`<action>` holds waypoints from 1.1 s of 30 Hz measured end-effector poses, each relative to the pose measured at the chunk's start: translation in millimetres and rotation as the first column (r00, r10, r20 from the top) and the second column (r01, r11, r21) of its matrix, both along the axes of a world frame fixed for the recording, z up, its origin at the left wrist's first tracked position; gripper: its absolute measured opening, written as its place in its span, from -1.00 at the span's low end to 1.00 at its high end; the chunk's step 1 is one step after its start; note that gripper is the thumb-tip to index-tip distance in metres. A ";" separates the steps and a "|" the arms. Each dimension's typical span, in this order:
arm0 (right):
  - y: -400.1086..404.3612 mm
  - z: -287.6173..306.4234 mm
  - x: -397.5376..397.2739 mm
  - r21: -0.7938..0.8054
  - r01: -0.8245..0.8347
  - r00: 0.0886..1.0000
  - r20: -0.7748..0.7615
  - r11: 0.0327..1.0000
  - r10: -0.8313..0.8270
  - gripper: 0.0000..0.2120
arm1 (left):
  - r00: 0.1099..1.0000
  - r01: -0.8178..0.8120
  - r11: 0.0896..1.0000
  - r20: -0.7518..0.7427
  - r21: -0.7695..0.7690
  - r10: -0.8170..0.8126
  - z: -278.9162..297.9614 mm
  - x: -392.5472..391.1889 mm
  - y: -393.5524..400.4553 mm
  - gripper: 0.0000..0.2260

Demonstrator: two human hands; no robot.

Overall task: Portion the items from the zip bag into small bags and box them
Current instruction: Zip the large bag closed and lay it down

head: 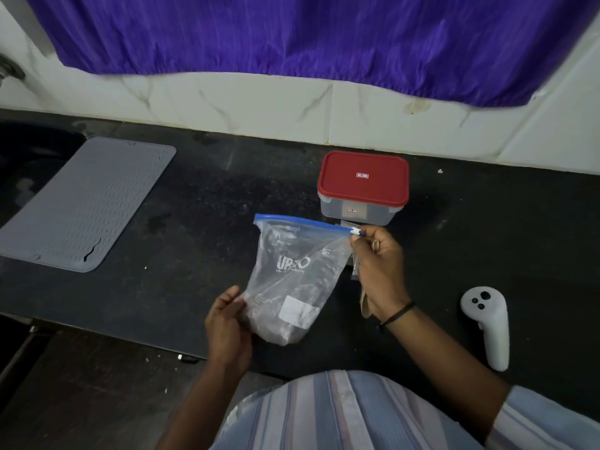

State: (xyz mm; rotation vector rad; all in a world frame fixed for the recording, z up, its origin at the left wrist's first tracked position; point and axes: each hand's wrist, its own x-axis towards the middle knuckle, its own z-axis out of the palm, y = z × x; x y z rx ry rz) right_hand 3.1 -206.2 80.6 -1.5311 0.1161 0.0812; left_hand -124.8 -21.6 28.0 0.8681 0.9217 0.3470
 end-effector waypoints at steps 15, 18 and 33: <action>-9.2 -4.1 -1.6 0.254 -0.522 0.807 -0.165 0.815 0.568 -0.68 | 0.928 0.340 0.792 -0.041 0.507 -0.372 33.2 22.2 -12.3 -0.61; -25.8 -7.0 -1.8 0.201 -0.770 0.554 -0.260 0.606 0.791 -0.73 | 0.959 0.223 0.871 0.060 0.437 -0.275 38.4 28.5 -13.9 -0.69; -34.8 -32.4 -36.6 -0.346 -0.528 0.844 -0.108 0.776 0.526 -0.73 | 0.983 -0.179 0.935 0.091 0.306 0.158 19.6 43.7 58.8 -0.77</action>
